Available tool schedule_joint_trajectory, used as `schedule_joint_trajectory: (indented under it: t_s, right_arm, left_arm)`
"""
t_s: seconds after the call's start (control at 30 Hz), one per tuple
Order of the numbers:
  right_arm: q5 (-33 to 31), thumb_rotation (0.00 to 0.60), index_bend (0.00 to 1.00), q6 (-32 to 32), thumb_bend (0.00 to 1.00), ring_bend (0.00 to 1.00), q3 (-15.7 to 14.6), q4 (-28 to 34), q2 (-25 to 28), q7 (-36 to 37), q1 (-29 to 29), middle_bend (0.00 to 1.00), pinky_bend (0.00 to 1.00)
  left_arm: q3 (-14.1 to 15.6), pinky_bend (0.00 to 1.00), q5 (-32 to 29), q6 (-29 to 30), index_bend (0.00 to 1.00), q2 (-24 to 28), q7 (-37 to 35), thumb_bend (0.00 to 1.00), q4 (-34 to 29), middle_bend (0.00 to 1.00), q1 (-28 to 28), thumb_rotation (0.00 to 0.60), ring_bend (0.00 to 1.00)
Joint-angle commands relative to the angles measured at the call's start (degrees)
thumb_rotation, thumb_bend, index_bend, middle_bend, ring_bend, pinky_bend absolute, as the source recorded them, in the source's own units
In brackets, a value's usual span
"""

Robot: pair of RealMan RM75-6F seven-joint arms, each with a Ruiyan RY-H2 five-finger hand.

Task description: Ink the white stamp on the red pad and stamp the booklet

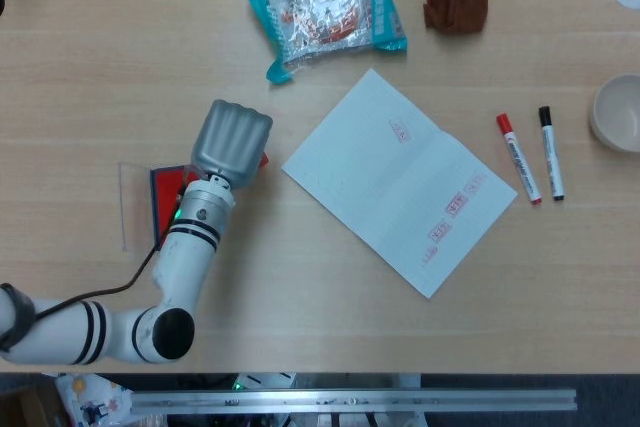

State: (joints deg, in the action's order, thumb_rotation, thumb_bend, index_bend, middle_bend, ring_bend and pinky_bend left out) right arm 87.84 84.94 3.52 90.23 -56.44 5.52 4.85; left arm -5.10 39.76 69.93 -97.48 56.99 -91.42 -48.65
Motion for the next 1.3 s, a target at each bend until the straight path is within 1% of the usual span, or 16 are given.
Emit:
schedule_joint_trajectory:
  t_s: [0.03, 0.07, 0.13, 0.2, 0.23, 0.3, 0.4, 0.53, 0.8, 1.03, 1.3]
  right_arm:
    - [0.16, 0.600, 0.24, -0.15, 0.20, 0.29, -0.02, 0.06, -0.10, 0.01, 0.15, 0.36, 0.30]
    - [0.23, 0.600, 0.24, -0.20, 0.20, 0.29, -0.03, 0.06, -0.15, 0.02, 0.21, 0.36, 0.30]
    - [0.28, 0.600, 0.24, -0.22, 0.20, 0.29, -0.04, 0.05, -0.18, 0.01, 0.25, 0.36, 0.30]
    - [0.41, 0.600, 0.24, -0.30, 0.20, 0.29, -0.05, 0.01, -0.29, -0.02, 0.36, 0.36, 0.30]
    - [0.53, 0.600, 0.24, -0.47, 0.20, 0.29, -0.10, 0.00, -0.40, 0.05, 0.47, 0.36, 0.30]
    - [0.66, 0.600, 0.24, -0.51, 0.20, 0.29, -0.14, -0.11, -0.51, 0.17, 0.55, 0.36, 0.30]
    - [0.76, 0.600, 0.24, -0.46, 0.20, 0.29, -0.19, -0.22, -0.57, 0.33, 0.55, 0.36, 0.30]
    - [0.91, 0.600, 0.24, -0.28, 0.20, 0.29, -0.31, -0.21, -0.54, 0.34, 0.45, 0.36, 0.30]
    - [1.05, 0.600, 0.24, 0.16, 0.20, 0.29, -0.54, -0.07, -0.60, 0.14, 0.11, 0.36, 0.30]
    - [1.08, 0.600, 0.24, 0.85, 0.20, 0.29, -0.68, 0.31, -0.60, -0.34, -0.39, 0.36, 0.30]
    - [1.17, 0.600, 0.24, 1.18, 0.20, 0.29, -0.76, 1.05, -0.63, -1.15, -0.64, 0.36, 0.30]
  left_arm:
    - [2.33, 1.00, 2.76, 0.97, 0.64, 3.65, 0.44, 0.27, -2.96, 1.00, 1.17, 0.600, 1.00]
    - [3.05, 1.00, 3.59, 1.19, 0.64, 4.57, 0.53, 0.27, -3.70, 1.00, 1.48, 0.600, 1.00]
    - [3.60, 1.00, 4.31, 1.29, 0.64, 5.28, 0.48, 0.27, -4.28, 1.00, 1.74, 0.600, 1.00]
    - [4.98, 1.00, 5.91, 1.60, 0.64, 6.74, 0.49, 0.27, -5.45, 1.00, 2.37, 0.600, 1.00]
    - [6.61, 1.00, 7.46, 1.80, 0.64, 7.98, 0.72, 0.27, -6.53, 1.00, 2.94, 0.600, 1.00]
    - [8.70, 1.00, 10.20, 2.13, 0.64, 9.43, 0.57, 0.27, -7.74, 1.00, 3.82, 0.600, 1.00]
    - [10.86, 1.00, 13.08, 2.25, 0.64, 10.31, 0.86, 0.27, -8.20, 1.00, 4.73, 0.600, 1.00]
    - [12.92, 1.00, 16.28, 2.28, 0.65, 10.61, 1.85, 0.27, -7.54, 1.00, 5.60, 0.600, 1.00]
    - [15.10, 1.00, 19.29, 0.34, 0.65, 9.42, 3.08, 0.27, -3.98, 1.00, 7.21, 0.600, 1.00]
    - [15.23, 1.00, 20.73, -1.73, 0.65, 9.33, 3.47, 0.27, -0.36, 1.00, 7.75, 0.600, 1.00]
    - [15.47, 1.00, 21.67, -3.33, 0.65, 9.87, 3.30, 0.27, 1.82, 1.00, 8.99, 0.600, 1.00]
